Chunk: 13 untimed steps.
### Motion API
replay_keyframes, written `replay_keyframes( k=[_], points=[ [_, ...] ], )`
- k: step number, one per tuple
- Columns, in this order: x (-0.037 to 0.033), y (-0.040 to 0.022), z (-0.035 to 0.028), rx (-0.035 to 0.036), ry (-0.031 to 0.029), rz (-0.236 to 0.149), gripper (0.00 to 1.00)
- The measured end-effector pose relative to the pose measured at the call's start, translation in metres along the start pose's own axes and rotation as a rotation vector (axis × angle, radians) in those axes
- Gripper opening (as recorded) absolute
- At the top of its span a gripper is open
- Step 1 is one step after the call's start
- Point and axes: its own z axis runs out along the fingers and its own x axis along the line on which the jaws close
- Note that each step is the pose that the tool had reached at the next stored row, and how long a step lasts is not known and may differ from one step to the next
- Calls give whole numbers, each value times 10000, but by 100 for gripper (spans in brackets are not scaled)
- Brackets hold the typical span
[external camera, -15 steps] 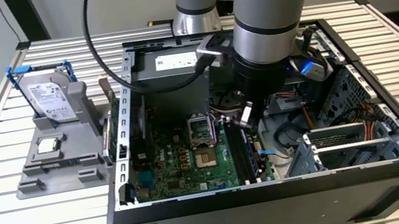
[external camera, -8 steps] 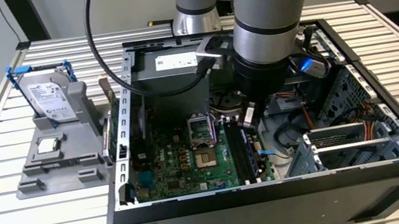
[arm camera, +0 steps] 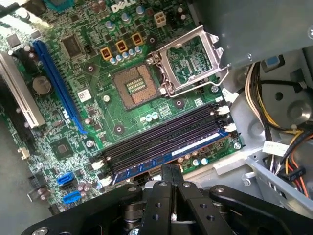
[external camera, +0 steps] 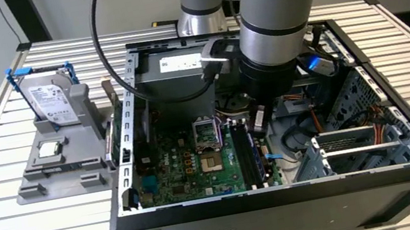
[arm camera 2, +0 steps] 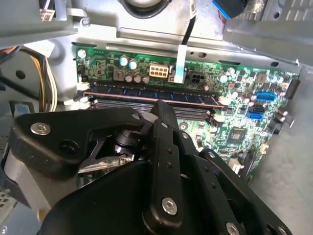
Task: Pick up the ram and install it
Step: 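Press down the ram until it locks into place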
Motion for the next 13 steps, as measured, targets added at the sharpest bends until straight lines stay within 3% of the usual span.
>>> replay_keyframes(
  k=[13],
  points=[
    [-16, 7, 2, -10, -59, -1818, 0]
  ],
)
